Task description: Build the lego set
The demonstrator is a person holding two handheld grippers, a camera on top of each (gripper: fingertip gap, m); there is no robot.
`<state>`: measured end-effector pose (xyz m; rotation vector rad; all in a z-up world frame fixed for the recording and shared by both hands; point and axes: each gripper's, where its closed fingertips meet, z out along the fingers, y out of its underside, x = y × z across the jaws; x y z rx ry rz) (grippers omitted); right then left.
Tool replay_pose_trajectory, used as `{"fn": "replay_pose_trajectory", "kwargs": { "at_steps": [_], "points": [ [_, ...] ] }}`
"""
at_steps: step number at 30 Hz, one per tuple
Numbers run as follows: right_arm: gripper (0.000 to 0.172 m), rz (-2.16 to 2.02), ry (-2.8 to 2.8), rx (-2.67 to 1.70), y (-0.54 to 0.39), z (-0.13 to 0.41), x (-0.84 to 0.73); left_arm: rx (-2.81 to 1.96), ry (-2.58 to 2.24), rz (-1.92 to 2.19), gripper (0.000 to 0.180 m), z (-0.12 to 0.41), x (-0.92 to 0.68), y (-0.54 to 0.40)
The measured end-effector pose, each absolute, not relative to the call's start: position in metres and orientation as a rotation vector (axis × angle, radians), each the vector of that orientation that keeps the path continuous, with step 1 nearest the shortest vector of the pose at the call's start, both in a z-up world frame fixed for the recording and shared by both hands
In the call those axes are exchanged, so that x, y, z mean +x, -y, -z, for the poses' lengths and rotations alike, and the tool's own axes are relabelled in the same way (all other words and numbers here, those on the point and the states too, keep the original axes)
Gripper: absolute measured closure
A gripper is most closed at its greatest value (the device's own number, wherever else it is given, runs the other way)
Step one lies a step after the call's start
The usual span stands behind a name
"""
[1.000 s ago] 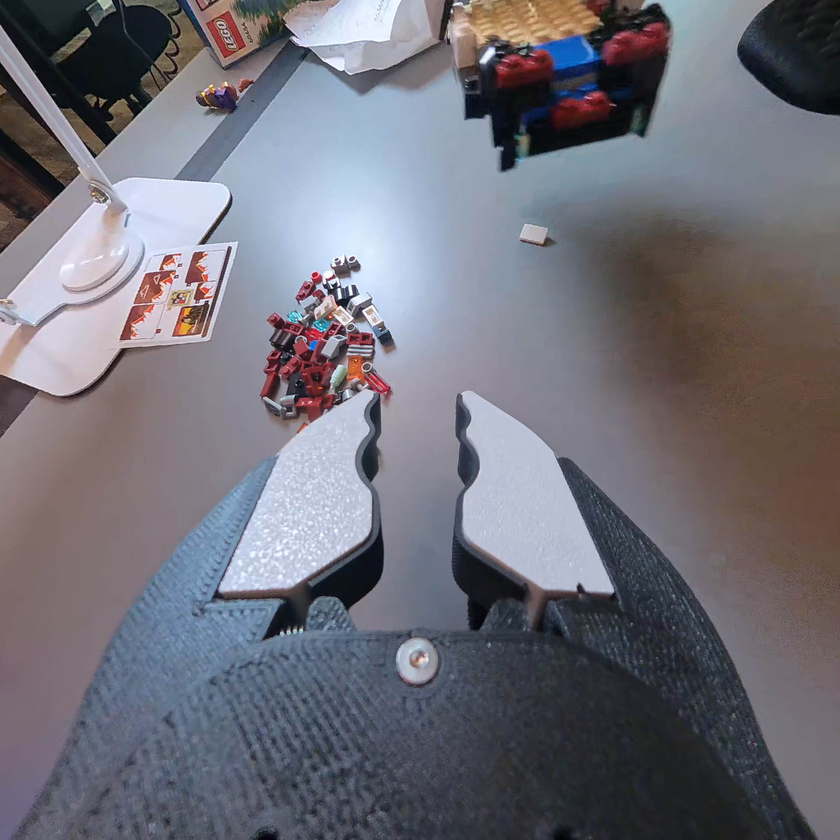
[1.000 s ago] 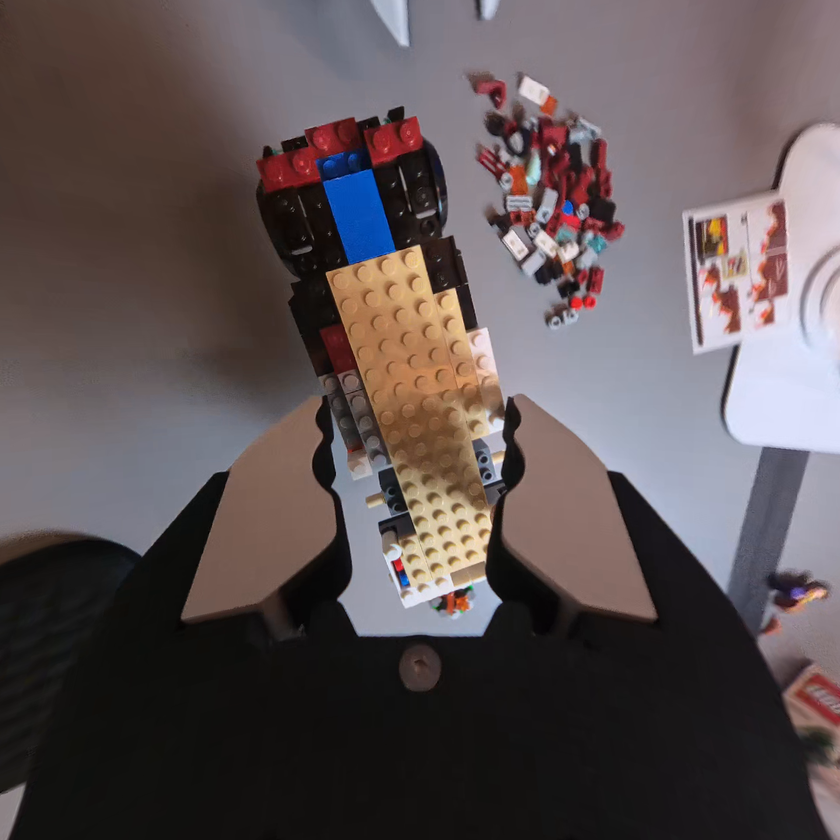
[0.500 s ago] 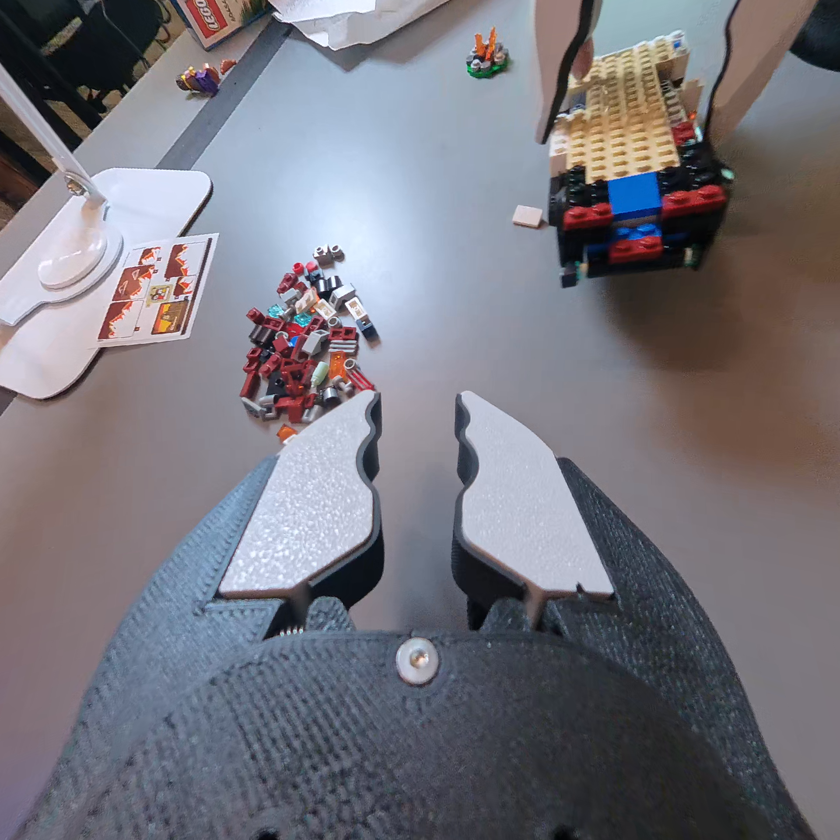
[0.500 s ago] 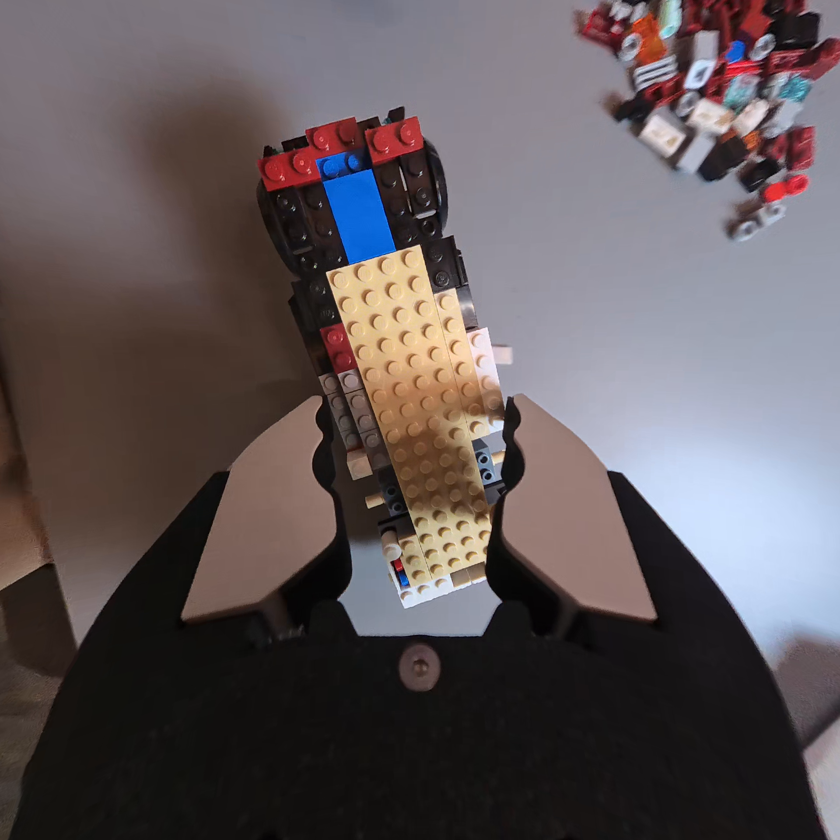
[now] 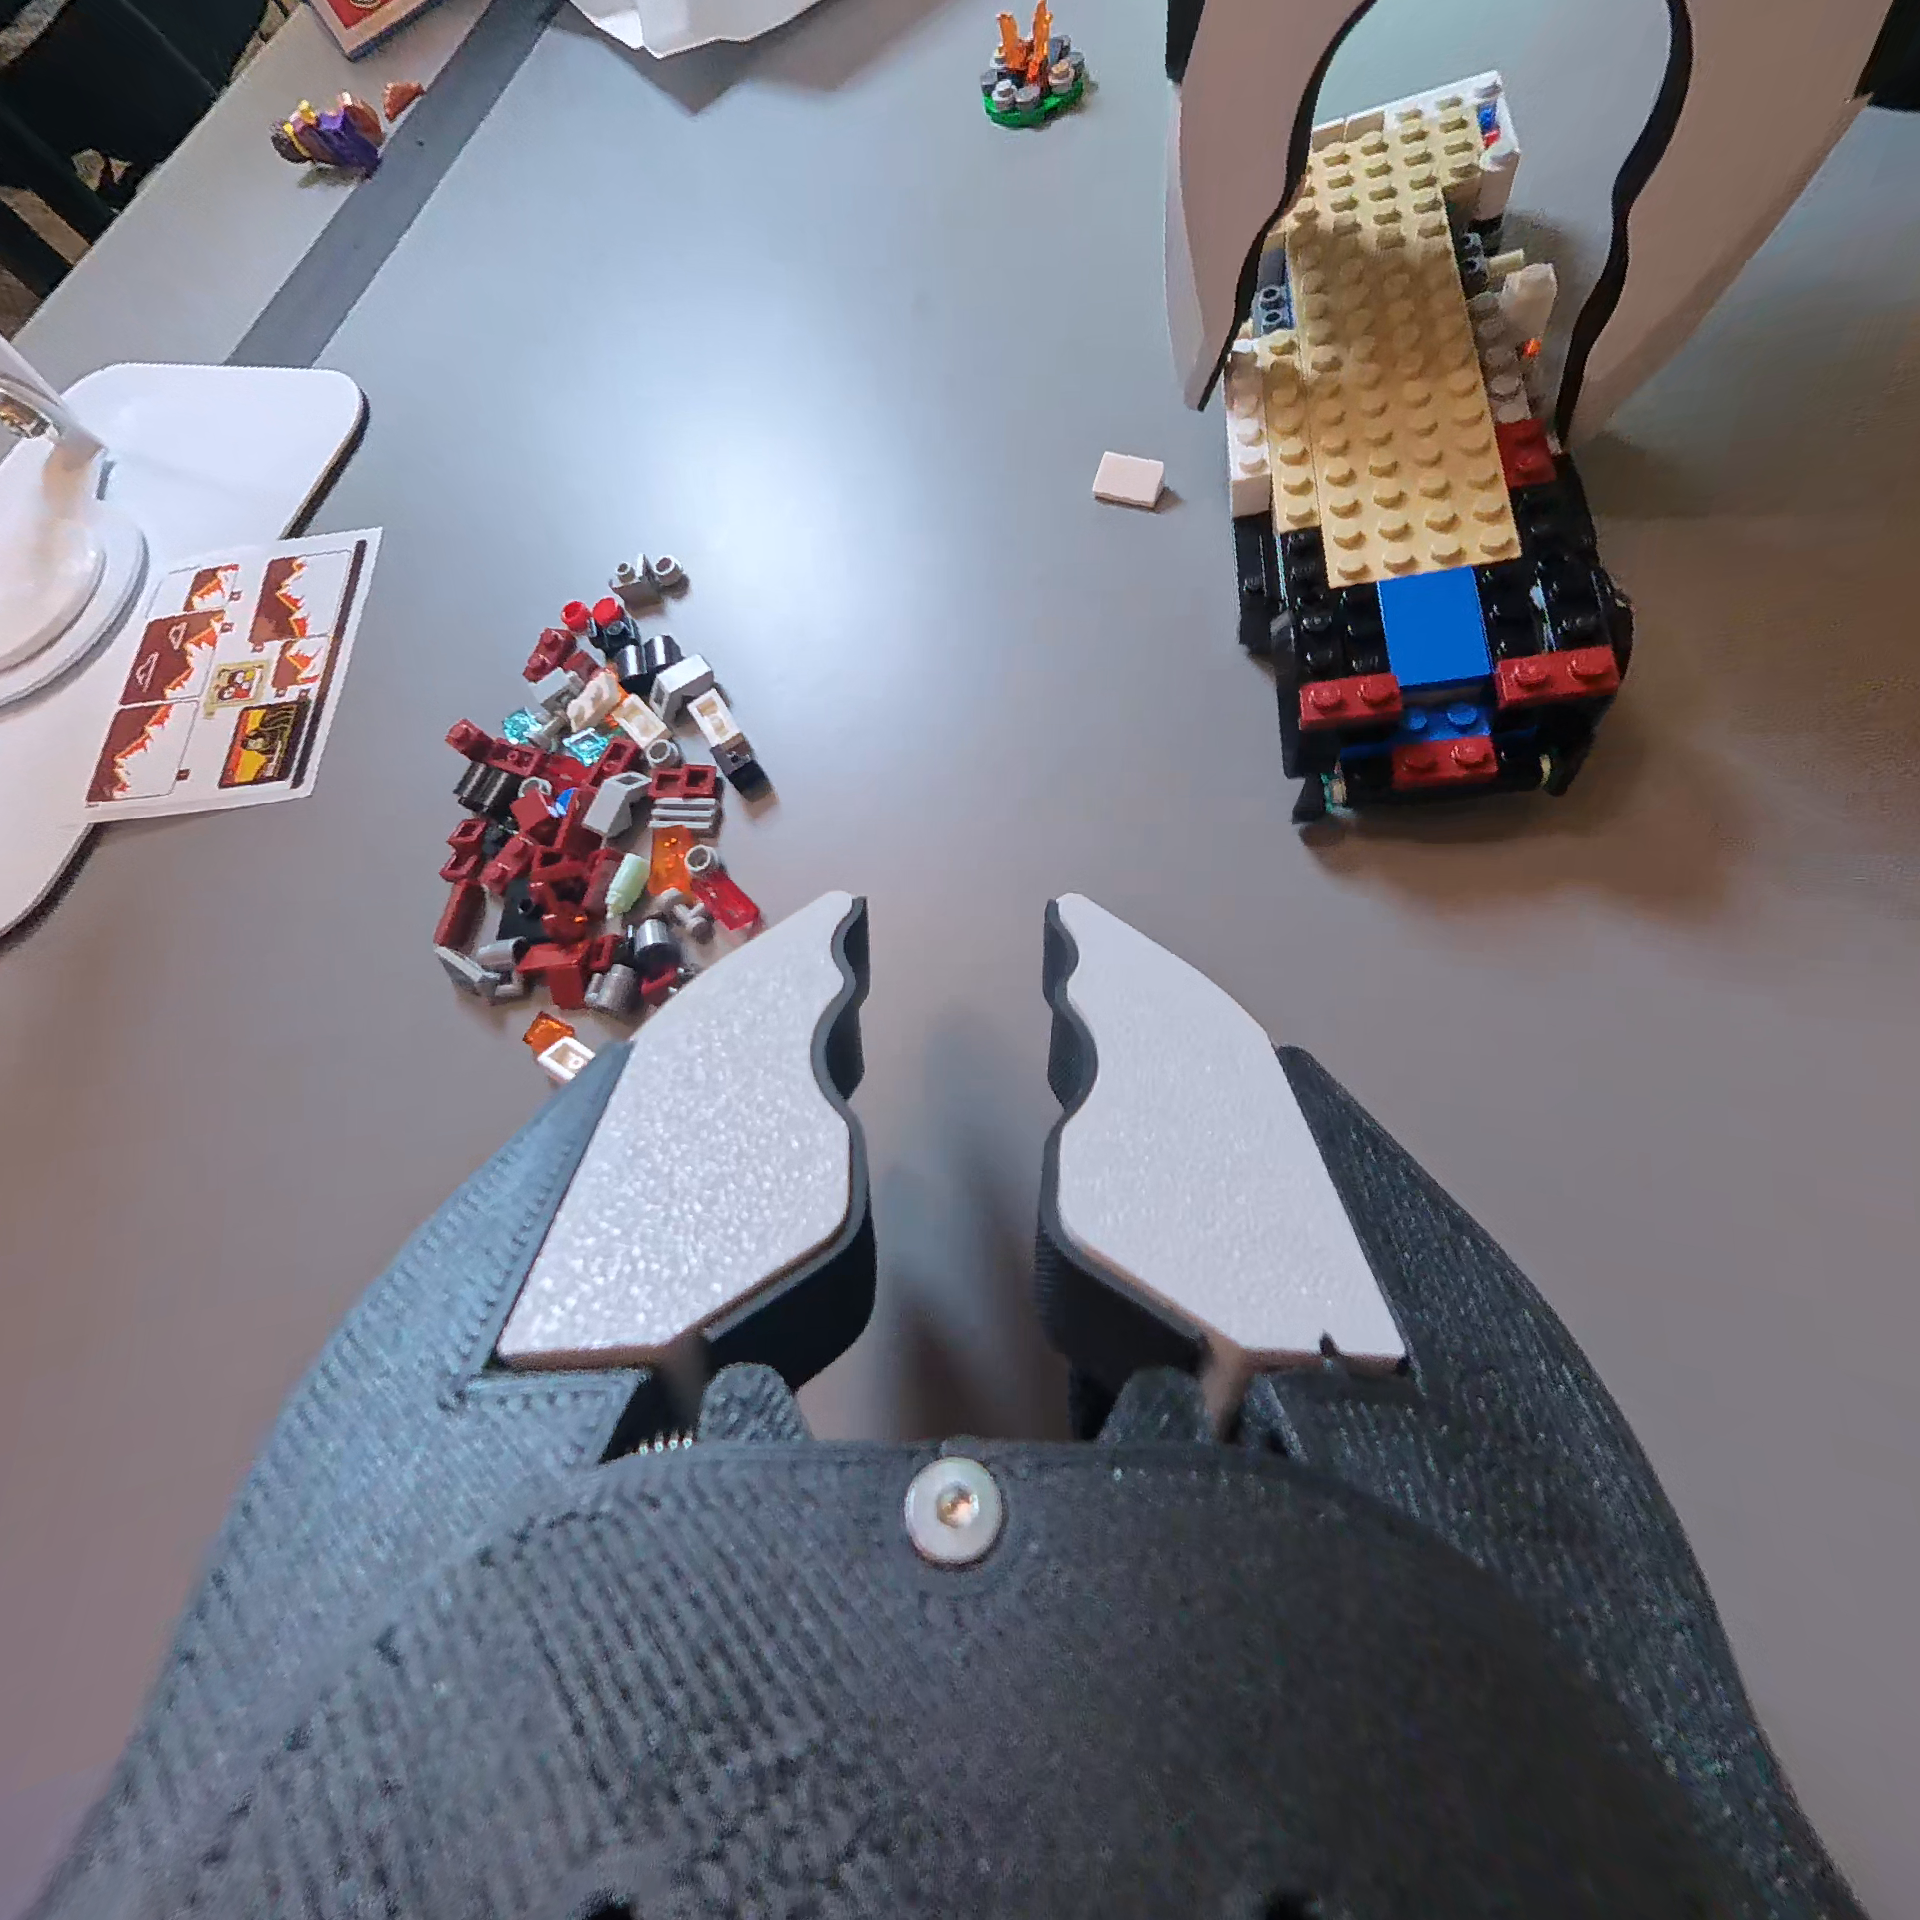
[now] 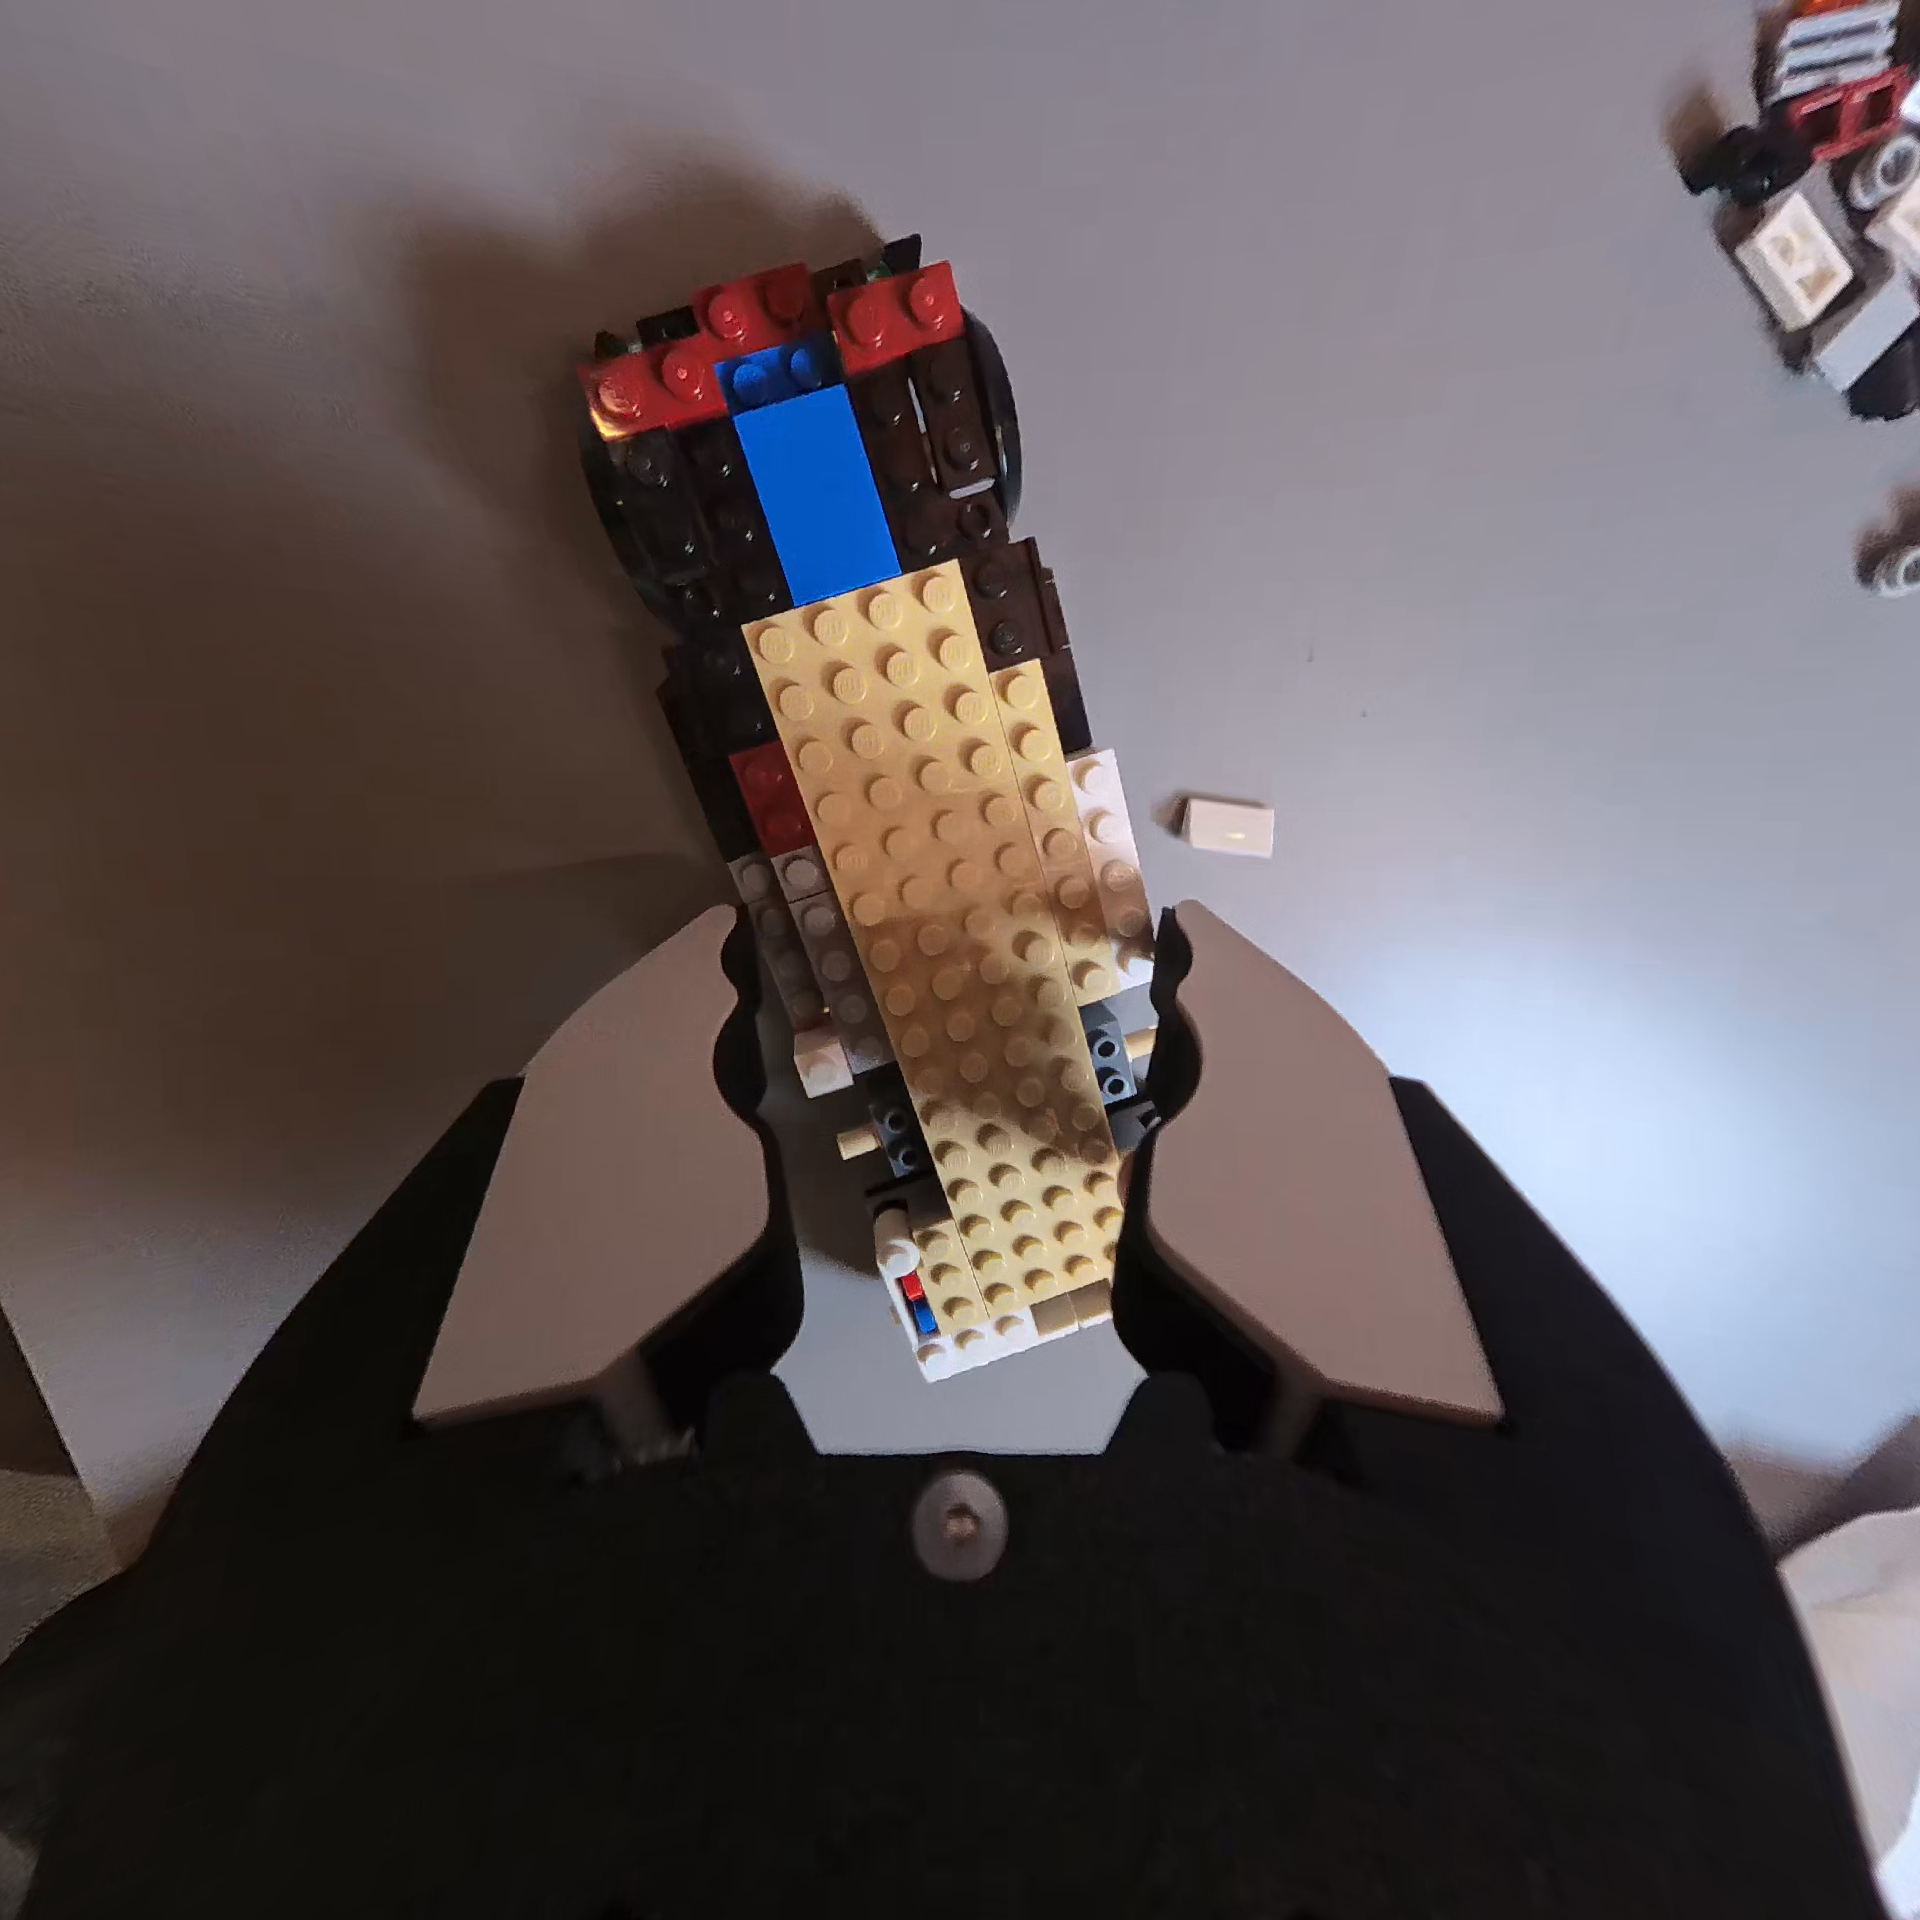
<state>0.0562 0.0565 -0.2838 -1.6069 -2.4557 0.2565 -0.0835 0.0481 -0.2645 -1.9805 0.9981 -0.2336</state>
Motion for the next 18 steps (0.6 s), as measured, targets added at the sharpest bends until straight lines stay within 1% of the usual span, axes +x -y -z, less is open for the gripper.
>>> {"fn": "replay_pose_trajectory", "kwargs": {
  "at_steps": [2, 4, 5, 7, 9, 15, 18],
  "points": [
    [0.1, -0.346, 2.435, -1.615, -0.052, 0.277, 0.047, -1.979, -0.996, 0.234, 0.148, 0.264, -0.085, -0.048],
    [0.1, -0.5, 2.349, -1.682, -0.057, 0.259, 0.035, -1.978, -0.989, 0.237, 0.148, 0.263, -0.086, -0.049],
    [0.105, -0.558, 2.301, -1.714, -0.065, 0.25, 0.03, -1.978, -0.987, 0.24, 0.148, 0.262, -0.087, -0.049],
    [0.126, -0.589, 2.235, -1.746, -0.088, 0.241, 0.024, -1.976, -0.988, 0.247, 0.148, 0.262, -0.087, -0.048],
    [0.134, -0.532, 2.268, -1.733, -0.106, 0.247, 0.023, -1.976, -0.995, 0.246, 0.148, 0.263, -0.087, -0.047],
    [0.137, -0.485, 2.46, -1.727, -0.1, 0.28, 0.022, -1.971, -0.986, 0.24, 0.148, 0.26, -0.09, -0.047],
    [0.149, -0.383, 2.492, -1.724, -0.102, 0.289, 0.024, -1.97, -0.978, 0.242, 0.148, 0.259, -0.093, -0.048]
  ]
}}
